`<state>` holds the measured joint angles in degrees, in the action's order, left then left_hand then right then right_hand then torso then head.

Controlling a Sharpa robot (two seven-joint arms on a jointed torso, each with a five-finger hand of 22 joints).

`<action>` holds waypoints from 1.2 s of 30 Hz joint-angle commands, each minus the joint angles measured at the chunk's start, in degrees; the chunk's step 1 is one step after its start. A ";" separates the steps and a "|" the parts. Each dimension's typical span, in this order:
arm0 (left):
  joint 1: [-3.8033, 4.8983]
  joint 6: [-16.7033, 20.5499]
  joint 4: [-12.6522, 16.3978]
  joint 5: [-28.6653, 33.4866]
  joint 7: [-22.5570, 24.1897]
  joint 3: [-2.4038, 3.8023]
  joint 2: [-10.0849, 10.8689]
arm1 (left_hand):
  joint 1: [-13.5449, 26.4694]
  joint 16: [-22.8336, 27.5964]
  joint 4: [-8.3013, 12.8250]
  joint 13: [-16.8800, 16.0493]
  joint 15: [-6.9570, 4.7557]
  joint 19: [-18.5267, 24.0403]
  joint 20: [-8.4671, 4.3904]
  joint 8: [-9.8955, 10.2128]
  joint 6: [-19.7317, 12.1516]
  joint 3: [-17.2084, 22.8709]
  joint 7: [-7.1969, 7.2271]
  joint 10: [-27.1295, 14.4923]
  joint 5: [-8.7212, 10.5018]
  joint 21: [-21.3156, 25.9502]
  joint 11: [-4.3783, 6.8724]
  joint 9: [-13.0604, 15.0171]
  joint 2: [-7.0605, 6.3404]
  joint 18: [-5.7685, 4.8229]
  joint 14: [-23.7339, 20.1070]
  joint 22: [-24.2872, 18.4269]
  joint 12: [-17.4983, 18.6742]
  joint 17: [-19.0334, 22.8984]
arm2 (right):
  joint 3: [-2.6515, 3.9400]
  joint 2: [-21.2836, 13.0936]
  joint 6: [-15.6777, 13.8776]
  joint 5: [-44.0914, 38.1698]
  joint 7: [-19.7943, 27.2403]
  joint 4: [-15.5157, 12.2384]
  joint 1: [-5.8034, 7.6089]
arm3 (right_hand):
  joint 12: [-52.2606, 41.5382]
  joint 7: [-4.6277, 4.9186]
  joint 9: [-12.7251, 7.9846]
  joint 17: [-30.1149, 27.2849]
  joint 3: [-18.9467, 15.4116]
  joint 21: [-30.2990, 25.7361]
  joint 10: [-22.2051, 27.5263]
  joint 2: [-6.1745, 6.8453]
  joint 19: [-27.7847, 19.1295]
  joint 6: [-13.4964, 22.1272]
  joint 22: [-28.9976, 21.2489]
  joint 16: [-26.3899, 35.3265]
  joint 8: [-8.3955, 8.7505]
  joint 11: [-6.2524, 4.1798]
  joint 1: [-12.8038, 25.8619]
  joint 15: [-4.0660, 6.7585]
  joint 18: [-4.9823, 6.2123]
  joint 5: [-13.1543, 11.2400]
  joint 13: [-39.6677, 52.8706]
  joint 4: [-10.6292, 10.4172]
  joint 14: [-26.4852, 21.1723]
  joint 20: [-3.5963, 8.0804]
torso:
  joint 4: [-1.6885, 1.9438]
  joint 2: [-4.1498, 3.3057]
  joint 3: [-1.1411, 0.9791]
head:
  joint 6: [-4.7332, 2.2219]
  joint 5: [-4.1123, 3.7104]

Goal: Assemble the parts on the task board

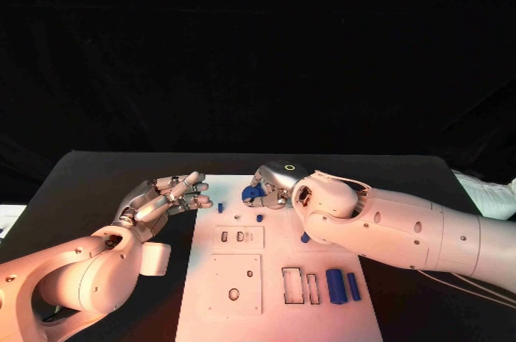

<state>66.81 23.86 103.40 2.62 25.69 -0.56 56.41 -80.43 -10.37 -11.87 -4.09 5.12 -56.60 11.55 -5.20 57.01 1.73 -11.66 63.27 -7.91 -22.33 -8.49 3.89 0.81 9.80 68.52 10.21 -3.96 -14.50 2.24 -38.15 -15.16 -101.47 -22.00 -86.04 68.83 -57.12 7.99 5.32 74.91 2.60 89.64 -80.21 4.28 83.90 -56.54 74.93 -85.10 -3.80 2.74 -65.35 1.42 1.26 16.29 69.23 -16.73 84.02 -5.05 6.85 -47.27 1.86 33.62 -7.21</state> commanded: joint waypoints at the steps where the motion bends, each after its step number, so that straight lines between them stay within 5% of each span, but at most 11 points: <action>1: 0.05 -1.03 0.18 0.05 0.25 0.04 -0.01 | -0.59 0.34 0.42 0.05 0.28 0.16 0.04 0.20 0.00 0.06 -0.22 -0.06 -0.06 0.35 -0.13 -0.02 0.13 0.59 0.01 -0.09 0.22 -0.08 | -0.13 0.03 2.68 2.20 -0.75 0.34 -0.14 | -0.42 -0.04 0.15 5.86 -0.49 -0.14 -0.02 -0.38 5.21 -0.42 13.93 -0.17 -0.19 0.27 0.35 -0.40 -0.97 0.33 0.15 0.04 4.12 -0.37 | 0.00 -0.01 0.00 | 0.06 -0.05; 14: 0.06 -0.88 0.36 0.05 0.26 0.04 0.13 | -0.82 0.56 0.74 0.08 0.30 0.19 0.04 0.43 -0.07 0.07 -0.27 -0.19 -0.02 0.35 -0.17 -0.04 0.07 0.59 0.04 -0.10 0.32 -0.32 | -0.14 -0.42 0.00 2.33 -1.41 0.44 -0.12 | -1.40 -0.05 0.09 6.44 -1.23 0.01 -0.33 -1.06 5.48 -0.57 14.28 -0.46 0.01 0.23 -1.03 -0.38 -1.06 0.61 0.95 0.38 4.23 -0.37 | -0.04 -0.01 -0.09 | -0.07 -0.14; 20: 0.06 -0.90 0.35 0.05 0.26 0.04 0.14 | -0.82 0.56 0.74 0.08 0.30 0.19 0.04 0.43 -0.07 0.07 -0.27 -0.19 -0.02 0.35 -0.17 -0.04 0.07 0.59 0.04 -0.10 0.32 -0.32 | -0.12 -2.02 -7.48 2.11 1.27 -1.34 -0.33 | -2.06 -0.16 0.04 6.73 -1.81 0.14 -0.53 -1.29 5.70 -0.92 14.56 -0.60 0.03 0.15 -4.06 -0.29 -1.13 2.37 1.61 0.62 4.28 -0.31 | 0.04 0.02 -0.09 | -0.16 -0.18; 25: 0.05 -0.91 0.31 0.05 0.28 0.04 0.19 | -0.82 0.56 0.74 0.08 0.30 0.19 0.04 0.43 -0.07 0.07 -0.27 -0.19 -0.02 0.35 -0.17 -0.04 0.07 0.59 0.04 -0.10 0.32 -0.32 | 0.08 -5.77 -12.42 10.01 8.26 -3.14 -0.37 | -1.72 -0.20 0.01 6.37 -2.04 -0.04 -0.37 -1.41 5.39 -1.12 14.18 -0.37 0.06 0.06 -5.49 -0.24 -1.03 2.42 1.54 0.64 4.18 -0.26 | -0.11 0.11 -0.04 | -0.36 -0.22; 31: 0.05 -0.90 0.25 0.05 0.29 0.03 0.26 | -0.86 0.60 0.79 0.09 0.30 0.19 0.05 0.46 -0.08 0.08 -0.28 -0.22 -0.03 0.35 -0.18 -0.04 0.08 0.59 0.04 -0.10 0.33 -0.35 | 0.32 -12.67 -9.00 30.40 19.28 -3.55 0.59 | 0.91 -0.05 -0.23 4.85 -1.67 -0.88 0.92 -1.31 3.91 -0.50 12.34 0.58 0.16 0.10 -11.03 -0.24 -0.55 -0.68 0.19 2.98 3.80 -0.26 | -0.54 0.21 -0.08 | -0.38 -0.24; 36: 0.05 -0.99 0.16 0.05 0.31 0.03 0.18 | -0.90 0.62 0.82 0.09 0.30 0.19 0.05 0.48 -0.07 0.10 -0.27 -0.23 -0.04 0.35 -0.18 -0.04 0.09 0.59 0.04 -0.10 0.33 -0.38 | 0.37 -18.10 -6.82 39.41 24.92 -2.80 0.96 | 0.55 -0.02 -0.30 5.28 -1.42 -0.87 0.86 -0.77 3.95 -0.63 12.41 0.40 0.07 0.06 -15.25 -0.20 -0.56 -2.10 0.47 5.73 3.93 -0.19 | -0.99 0.33 -0.46 | -0.41 -0.15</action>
<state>66.80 23.87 103.50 2.63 25.62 -0.56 56.70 -80.90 -9.97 -11.37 -4.09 5.12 -56.60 11.55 -4.94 57.01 1.89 -11.66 63.27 -7.91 -22.33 -8.49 3.89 0.82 9.80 68.52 10.21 -3.96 -14.82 2.62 -55.90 -23.71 -73.45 -4.85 -88.89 69.76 -56.39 7.66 5.06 74.95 1.18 88.98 -79.52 3.55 83.90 -57.24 74.91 -84.66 -3.96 2.88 -80.20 1.42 1.26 14.38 69.63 -11.18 84.02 -5.05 6.21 -47.05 1.68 33.21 -7.48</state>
